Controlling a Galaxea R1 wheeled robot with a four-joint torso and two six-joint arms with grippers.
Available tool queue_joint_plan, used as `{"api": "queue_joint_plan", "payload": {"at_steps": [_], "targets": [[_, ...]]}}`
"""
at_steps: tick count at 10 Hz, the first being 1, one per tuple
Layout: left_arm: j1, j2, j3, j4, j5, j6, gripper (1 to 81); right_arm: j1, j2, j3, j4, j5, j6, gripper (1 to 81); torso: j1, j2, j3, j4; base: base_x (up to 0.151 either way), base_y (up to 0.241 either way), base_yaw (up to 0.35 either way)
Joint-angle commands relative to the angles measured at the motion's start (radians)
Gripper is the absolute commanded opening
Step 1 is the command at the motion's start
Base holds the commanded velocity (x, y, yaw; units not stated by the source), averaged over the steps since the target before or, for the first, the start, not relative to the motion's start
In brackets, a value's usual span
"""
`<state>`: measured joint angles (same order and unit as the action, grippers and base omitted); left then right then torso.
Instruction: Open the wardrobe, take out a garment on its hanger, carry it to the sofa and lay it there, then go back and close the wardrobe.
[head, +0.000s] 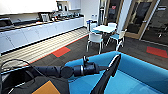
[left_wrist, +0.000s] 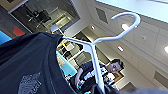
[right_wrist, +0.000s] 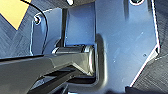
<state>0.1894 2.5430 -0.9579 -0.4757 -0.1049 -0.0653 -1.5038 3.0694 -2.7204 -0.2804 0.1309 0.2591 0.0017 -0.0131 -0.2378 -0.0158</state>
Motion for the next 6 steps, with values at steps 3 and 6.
{"api": "queue_joint_plan", "payload": {"at_steps": [3,6], "targets": [[-0.153,0.036,0.008,0.032,-0.009,0.012,1.0,0.020,0.007,0.004,0.006,-0.056,-0.001,81.1,0.000,0.000,0.000,0.000,0.051,0.000,0.000],[-0.153,0.083,-0.025,0.032,-0.009,0.012,1.0,0.023,0.010,0.004,0.006,-0.056,-0.001,81.1,0.000,0.001,0.000,0.000,0.000,0.000,0.000]]}}
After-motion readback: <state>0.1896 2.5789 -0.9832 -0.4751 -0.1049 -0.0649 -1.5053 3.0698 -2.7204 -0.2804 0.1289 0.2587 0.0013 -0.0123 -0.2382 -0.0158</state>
